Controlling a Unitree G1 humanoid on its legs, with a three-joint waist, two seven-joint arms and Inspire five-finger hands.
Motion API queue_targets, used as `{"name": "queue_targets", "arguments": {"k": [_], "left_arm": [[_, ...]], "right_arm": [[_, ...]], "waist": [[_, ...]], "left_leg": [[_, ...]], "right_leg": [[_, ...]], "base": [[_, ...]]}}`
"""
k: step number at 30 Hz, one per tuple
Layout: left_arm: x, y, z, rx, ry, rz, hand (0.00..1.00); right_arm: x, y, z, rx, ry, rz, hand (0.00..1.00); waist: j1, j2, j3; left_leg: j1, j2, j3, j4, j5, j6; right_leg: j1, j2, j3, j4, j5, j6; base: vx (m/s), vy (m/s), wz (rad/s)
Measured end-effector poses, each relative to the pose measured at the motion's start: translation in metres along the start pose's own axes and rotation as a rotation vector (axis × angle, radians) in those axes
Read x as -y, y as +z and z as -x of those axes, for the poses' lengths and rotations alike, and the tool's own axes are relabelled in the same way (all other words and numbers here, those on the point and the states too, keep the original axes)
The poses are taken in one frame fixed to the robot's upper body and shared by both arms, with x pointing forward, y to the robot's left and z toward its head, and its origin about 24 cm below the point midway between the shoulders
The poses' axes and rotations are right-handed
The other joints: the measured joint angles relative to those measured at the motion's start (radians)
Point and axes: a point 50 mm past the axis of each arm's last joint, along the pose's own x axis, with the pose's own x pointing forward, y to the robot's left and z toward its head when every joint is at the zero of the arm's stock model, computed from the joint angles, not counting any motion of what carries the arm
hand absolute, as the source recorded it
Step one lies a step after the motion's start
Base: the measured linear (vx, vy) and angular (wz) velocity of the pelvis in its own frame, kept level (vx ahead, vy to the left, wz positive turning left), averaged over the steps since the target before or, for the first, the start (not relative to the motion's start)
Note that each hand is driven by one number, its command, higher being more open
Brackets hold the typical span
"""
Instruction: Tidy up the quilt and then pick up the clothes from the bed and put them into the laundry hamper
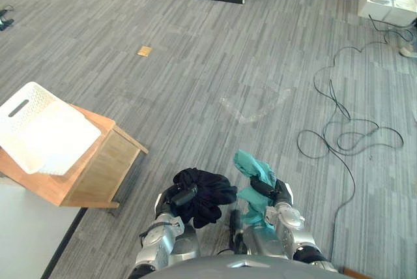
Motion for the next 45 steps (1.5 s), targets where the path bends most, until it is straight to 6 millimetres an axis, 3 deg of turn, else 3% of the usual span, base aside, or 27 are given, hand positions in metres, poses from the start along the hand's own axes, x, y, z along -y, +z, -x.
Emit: {"name": "queue_targets", "arguments": {"k": [3, 5, 6, 7, 9, 11, 12, 13, 14, 15, 16, 18, 19, 21, 23, 25, 26, 28, 30, 31, 34, 36, 37, 39, 42, 44, 45], "left_arm": [[-0.005, 0.007, 0.000, 0.032, 0.021, 0.031, 0.00], [-0.007, 0.006, 0.000, 0.028, 0.037, 0.062, 0.00], [-0.009, 0.009, -0.001, 0.034, 0.044, 0.066, 0.00], [-0.010, 0.009, -0.001, 0.035, 0.054, 0.077, 0.00], [-0.010, 0.013, -0.004, 0.046, 0.061, 0.082, 0.00], [-0.022, 0.016, -0.005, 0.050, 0.113, 0.121, 0.00], [-0.030, 0.015, -0.004, 0.049, 0.144, 0.130, 0.00], [-0.032, 0.010, -0.001, 0.034, 0.160, 0.134, 0.00], [-0.038, 0.003, 0.002, 0.012, 0.168, 0.109, 0.00], [-0.045, 0.001, 0.002, -0.010, 0.176, 0.067, 0.00], [-0.046, 0.000, 0.002, -0.023, 0.179, 0.059, 0.00], [-0.048, -0.011, 0.004, -0.077, 0.199, 0.043, 0.00], [-0.049, -0.012, 0.004, -0.081, 0.202, 0.038, 0.00], [-0.045, -0.010, 0.002, -0.078, 0.190, 0.023, 0.00], [-0.033, -0.001, -0.005, -0.057, 0.151, 0.006, 0.00], [-0.028, 0.006, -0.009, -0.031, 0.138, -0.011, 0.00], [-0.028, 0.009, -0.010, -0.016, 0.142, -0.011, 0.00], [-0.035, 0.004, -0.006, -0.032, 0.164, -0.019, 0.00], [-0.035, -0.013, 0.000, -0.087, 0.175, -0.003, 0.00], [-0.029, -0.022, 0.002, -0.113, 0.165, 0.013, 0.00], [-0.029, -0.033, 0.007, -0.149, 0.163, 0.021, 0.00], [-0.035, -0.039, 0.012, -0.161, 0.186, 0.035, 0.00], [-0.041, -0.045, 0.018, -0.173, 0.208, 0.047, 0.00], [-0.040, -0.036, 0.018, -0.127, 0.201, 0.064, 0.00], [-0.025, -0.014, 0.013, -0.021, 0.151, 0.100, 0.00], [-0.006, -0.005, 0.014, 0.035, 0.119, 0.114, 0.00], [0.016, 0.003, 0.022, 0.088, 0.020, 0.108, 0.00]], "right_arm": [[-0.012, 0.017, -0.005, 0.045, 0.041, 0.054, 0.00], [-0.015, 0.026, -0.008, 0.070, 0.052, 0.063, 0.00], [-0.012, 0.031, -0.010, 0.083, 0.041, 0.059, 0.00], [-0.009, 0.036, -0.011, 0.094, 0.026, 0.053, 0.00], [-0.007, 0.041, -0.013, 0.111, 0.012, 0.072, 0.00], [-0.019, 0.045, -0.014, 0.116, 0.044, 0.073, 0.00], [-0.020, 0.028, -0.010, 0.075, 0.045, 0.087, 0.00], [-0.014, 0.017, -0.008, 0.046, 0.033, 0.095, 0.00], [-0.014, 0.004, -0.004, 0.008, 0.035, 0.102, 0.00], [-0.014, -0.008, 0.000, -0.028, 0.034, 0.112, 0.00], [-0.013, -0.010, 0.000, -0.039, 0.033, 0.114, 0.00], [-0.001, -0.020, 0.002, -0.074, 0.007, 0.103, 0.00], [0.000, -0.021, 0.003, -0.078, 0.000, 0.096, 0.00], [0.009, -0.019, 0.002, -0.072, -0.026, 0.088, 0.00], [0.020, -0.014, 0.000, -0.051, -0.051, 0.099, 0.00], [0.022, -0.007, -0.001, -0.023, -0.062, 0.081, 0.00], [0.020, -0.004, -0.001, -0.011, -0.058, 0.073, 0.00], [0.017, -0.006, 0.002, -0.009, -0.050, 0.061, 0.00], [0.026, -0.010, 0.003, -0.019, -0.074, 0.056, 0.00], [0.032, -0.009, 0.002, -0.019, -0.098, 0.048, 0.00], [0.035, -0.003, 0.000, -0.001, -0.104, 0.074, 0.00], [0.027, -0.004, 0.002, 0.000, -0.075, 0.115, 0.00], [0.016, 0.001, 0.002, 0.021, -0.035, 0.152, 0.00], [-0.002, 0.017, 0.003, 0.098, 0.025, 0.178, 0.00], [-0.036, 0.057, -0.001, 0.230, 0.117, 0.196, 0.00], [-0.045, 0.076, -0.002, 0.294, 0.138, 0.217, 0.00], [-0.042, 0.086, -0.004, 0.333, 0.117, 0.249, 0.00]], "waist": [[0.039, -0.019, 0.007], [0.047, -0.045, 0.006], [0.055, -0.061, 0.006], [0.066, -0.070, -0.005], [0.077, -0.104, -0.014], [0.106, -0.113, -0.003], [0.112, -0.142, -0.024], [0.111, -0.118, -0.044], [0.109, -0.126, -0.060], [0.103, -0.165, -0.069], [0.102, -0.170, -0.068], [0.072, -0.146, -0.056], [0.062, -0.140, -0.053], [0.026, -0.121, -0.042], [0.014, -0.089, -0.029], [0.009, -0.078, -0.032], [0.006, -0.095, -0.041], [-0.005, -0.128, -0.054], [-0.010, -0.066, -0.071], [-0.009, -0.028, -0.088], [-0.007, -0.005, -0.101], [0.008, -0.003, -0.098], [0.031, 0.007, -0.094], [0.075, 0.007, -0.081], [0.122, -0.015, -0.074], [0.139, -0.020, -0.072], [0.143, -0.025, -0.071]], "left_leg": [[-0.080, -0.093, 0.022, -0.347, -0.069, 0.027], [-0.081, -0.161, 0.074, -0.703, -0.006, 0.057], [-0.080, -0.201, 0.133, -0.882, 0.139, 0.104], [-0.078, -0.223, 0.187, -0.936, 0.232, 0.137], [-0.053, -0.271, 0.196, -0.976, 0.245, 0.225], [-0.122, -0.247, 0.227, -0.766, 0.136, 0.289], [-0.128, -0.260, 0.253, -0.708, 0.089, 0.267], [-0.083, -0.261, 0.247, -0.812, 0.155, 0.263], [0.008, -0.291, 0.225, -0.872, 0.068, 0.269], [0.073, -0.341, 0.185, -0.909, 0.036, 0.260], [0.101, -0.351, 0.166, -0.907, 0.020, 0.258], [0.252, -0.360, 0.086, -0.949, -0.017, 0.252], [0.291, -0.359, 0.055, -0.971, -0.018, 0.252], [0.391, -0.334, -0.037, -1.020, -0.023, 0.242], [0.446, -0.281, -0.107, -1.017, -0.050, 0.195], [0.474, -0.238, -0.136, -1.017, -0.088, 0.130], [0.495, -0.228, -0.134, -1.026, -0.110, 0.094], [0.561, -0.218, -0.156, -1.028, -0.178, 0.048], [0.607, -0.148, -0.188, -1.006, -0.208, 0.029], [0.598, -0.105, -0.200, -0.961, -0.182, 0.036], [0.487, -0.056, -0.246, -0.701, -0.053, 0.037], [0.382, -0.033, -0.240, -0.452, 0.179, 0.019], [0.300, -0.014, -0.235, -0.248, 0.227, 0.008], [0.153, -0.028, -0.223, 0.003, 0.081, -0.001], [-0.007, -0.057, -0.056, -0.140, -0.057, 0.006], [-0.039, -0.068, 0.072, -0.381, -0.063, 0.037], [-0.059, -0.091, 0.215, -0.614, 0.038, 0.065]], "right_leg": [[0.086, -0.035, 0.040, -0.053, -0.026, 0.022], [0.135, -0.081, 0.029, -0.078, -0.057, 0.059], [0.187, -0.113, 0.005, -0.103, -0.083, 0.097], [0.207, -0.135, -0.022, -0.106, -0.104, 0.131], [0.210, -0.180, -0.048, -0.103, -0.106, 0.169], [0.247, -0.173, -0.031, -0.094, -0.005, 0.233], [0.263, -0.182, -0.040, -0.017, -0.010, 0.243], [0.249, -0.173, -0.057, 0.086, -0.016, 0.253], [0.201, -0.186, -0.070, 0.322, -0.016, 0.267], [0.106, -0.250, -0.051, 0.585, 0.044, 0.328], [0.059, -0.276, -0.050, 0.702, 0.044, 0.323], [-0.065, -0.380, -0.141, 0.956, -0.044, 0.193], [-0.090, -0.389, -0.153, 0.964, -0.060, 0.175], [-0.188, -0.378, -0.143, 0.889, -0.132, 0.172], [-0.263, -0.321, -0.101, 0.623, -0.147, 0.183], [-0.312, -0.285, -0.065, 0.281, -0.077, 0.219], [-0.345, -0.292, -0.045, 0.083, 0.003, 0.239], [-0.405, -0.320, 0.008, 0.004, 0.041, 0.241], [-0.424, -0.279, 0.024, 0.153, 0.208, 0.239], [-0.433, -0.237, 0.025, 0.220, 0.187, 0.203], [-0.380, -0.184, -0.041, 0.245, 0.116, 0.141], [-0.277, -0.136, -0.049, 0.187, 0.070, 0.121], [-0.196, -0.093, -0.042, 0.114, 0.062, 0.113], [-0.107, -0.062, -0.043, 0.067, 0.054, 0.093], [0.040, -0.065, -0.092, -0.035, 0.043, 0.082], [0.099, -0.085, -0.166, -0.075, 0.019, 0.100], [0.147, -0.107, -0.298, -0.070, -0.034, 0.136]], "base": [[0.40, 0.081, -0.37], [0.52, 0.151, 0.14], [0.56, 0.157, 0.55], [0.69, 0.182, 0.56], [0.57, 0.111, 0.53], [0.60, 0.143, 0.38], [0.54, 0.152, 0.40], [0.47, 0.184, 0.70], [0.47, 0.165, 0.96], [0.61, 0.184, 0.96], [0.57, 0.103, 0.91], [0.68, 0.077, 0.84], [0.75, 0.014, 1.07], [0.53, -0.087, 1.21], [0.62, -0.224, 1.25], [0.51, -0.254, 0.97], [0.47, -0.290, 0.70], [0.66, -0.444, 0.73], [0.84, -0.535, 0.58], [0.82, -0.489, 0.35], [0.67, -0.451, 0.25], [0.48, -0.293, -0.08], [0.55, -0.247, -0.40], [0.48, -0.204, -0.28], [0.43, -0.142, 0.35], [0.45, -0.021, 1.47], [0.48, 0.013, 3.03]]}}
